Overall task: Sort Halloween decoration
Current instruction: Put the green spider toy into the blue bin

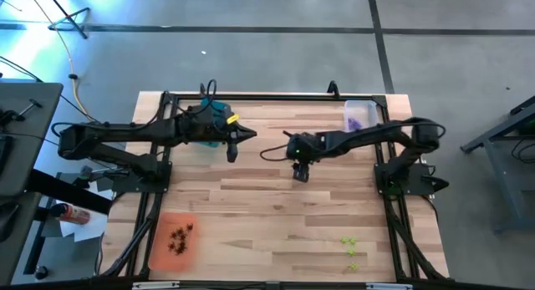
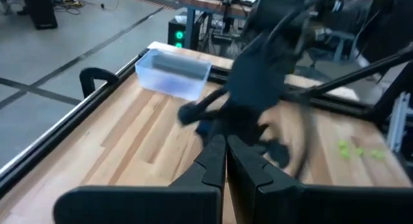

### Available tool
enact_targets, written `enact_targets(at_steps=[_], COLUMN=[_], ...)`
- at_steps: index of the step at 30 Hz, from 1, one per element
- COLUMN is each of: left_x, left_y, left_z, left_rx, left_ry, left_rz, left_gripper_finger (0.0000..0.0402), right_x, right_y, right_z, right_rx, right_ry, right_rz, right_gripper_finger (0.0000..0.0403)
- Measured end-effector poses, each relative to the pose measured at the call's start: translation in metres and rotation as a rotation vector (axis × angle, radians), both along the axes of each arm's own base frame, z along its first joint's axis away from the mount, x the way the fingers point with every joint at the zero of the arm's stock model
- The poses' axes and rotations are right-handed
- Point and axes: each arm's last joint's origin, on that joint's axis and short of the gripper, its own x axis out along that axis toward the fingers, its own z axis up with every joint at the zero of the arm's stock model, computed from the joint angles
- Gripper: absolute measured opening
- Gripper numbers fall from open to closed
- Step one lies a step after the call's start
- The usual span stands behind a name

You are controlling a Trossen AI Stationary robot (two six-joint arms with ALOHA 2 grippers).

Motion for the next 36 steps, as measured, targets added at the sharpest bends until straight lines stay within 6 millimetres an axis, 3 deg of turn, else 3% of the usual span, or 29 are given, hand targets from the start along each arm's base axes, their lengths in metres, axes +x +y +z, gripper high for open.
enact_targets(at_steps=[5,13,20,30,33,36], left_x=[-0.003,-0.004,-0.004,-0.004,-0.004,-0.004], left_y=[-0.007,-0.016,-0.016,-0.016,-0.016,-0.016], left_z=[0.005,0.006,0.006,0.005,0.005,0.005], left_rx=[-0.011,0.009,0.01,0.02,0.019,0.019], left_ry=[-0.022,-0.018,-0.018,-0.011,-0.011,-0.01], left_rz=[-0.006,0.021,0.023,0.019,0.02,0.02], left_gripper_finger=[0.0,0.0,0.0,0.0,0.0,0.0], right_x=[0.004,0.004,0.003,0.009,0.009,0.008], right_y=[-0.008,-0.026,-0.035,-0.038,-0.038,-0.038], right_z=[-0.02,-0.022,-0.022,-0.044,-0.044,-0.04], right_rx=[-0.021,-0.018,0.084,0.128,0.114,0.109], right_ry=[0.055,0.028,0.0,0.03,0.031,0.02], right_rz=[0.029,-0.035,-0.042,-0.149,-0.178,-0.181], right_gripper_finger=[0.0186,0.0185,0.0185,0.0183,0.016,0.0109])
